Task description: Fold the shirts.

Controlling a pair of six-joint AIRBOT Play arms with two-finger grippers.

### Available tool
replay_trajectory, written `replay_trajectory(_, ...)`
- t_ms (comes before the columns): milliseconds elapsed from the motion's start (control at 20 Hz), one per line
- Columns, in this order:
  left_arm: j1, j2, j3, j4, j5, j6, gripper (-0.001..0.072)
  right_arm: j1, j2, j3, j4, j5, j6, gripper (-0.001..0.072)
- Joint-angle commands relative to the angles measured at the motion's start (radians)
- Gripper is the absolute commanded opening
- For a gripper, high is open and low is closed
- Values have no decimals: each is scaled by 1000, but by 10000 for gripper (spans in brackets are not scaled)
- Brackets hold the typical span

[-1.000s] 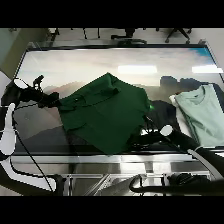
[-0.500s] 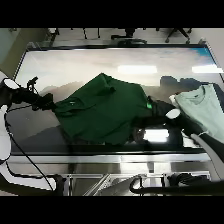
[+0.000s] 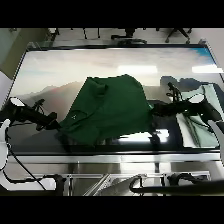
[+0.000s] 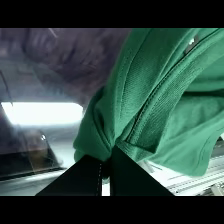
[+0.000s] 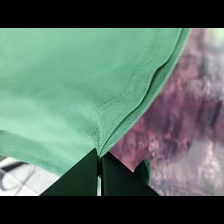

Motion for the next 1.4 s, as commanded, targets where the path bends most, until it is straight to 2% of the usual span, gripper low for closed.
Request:
replay_trajectory(0, 2, 10, -75, -2, 55, 2, 23, 28, -43, 9, -3, 27, -11, 16)
replay_trajectory(250, 2, 11, -34, -48, 54, 18, 25, 50, -53, 9, 16, 23, -10, 19)
replay_trajectory(300, 2, 11, -21, -82, 50, 25, 273, 50, -53, 9, 16, 24, -10, 25)
replay_trajectory(350, 2, 11, -10, -110, 42, 27, 617, 50, -53, 9, 16, 24, -10, 89)
replay_trajectory(400, 2, 11, 8, -125, 24, 27, 692, 48, -50, 9, 15, 24, -10, 254)
replay_trajectory(450, 2, 11, 37, -122, -16, 27, 693, 36, -39, 10, 10, 30, -8, 323)
replay_trajectory(500, 3, 11, 69, -121, -68, 28, 693, 11, -22, 10, 3, 47, 2, 331)
replay_trajectory(600, 12, 16, 136, -122, -175, 28, 692, -76, 33, 10, -25, 97, 27, 465)
replay_trajectory(650, 12, 39, 136, -122, -182, 27, 692, -127, 63, 9, -48, 129, 41, 508)
replay_trajectory(800, 11, 151, 14, -121, -74, 28, 693, -222, 136, -41, -59, 188, 42, 508)
replay_trajectory(1050, 10, 268, -239, -122, 70, 23, 692, -209, 151, -184, -54, 175, 42, 508)
replay_trajectory(1350, 9, 230, -357, -156, 259, 23, 692, -121, 114, -227, -40, 74, 20, 507)
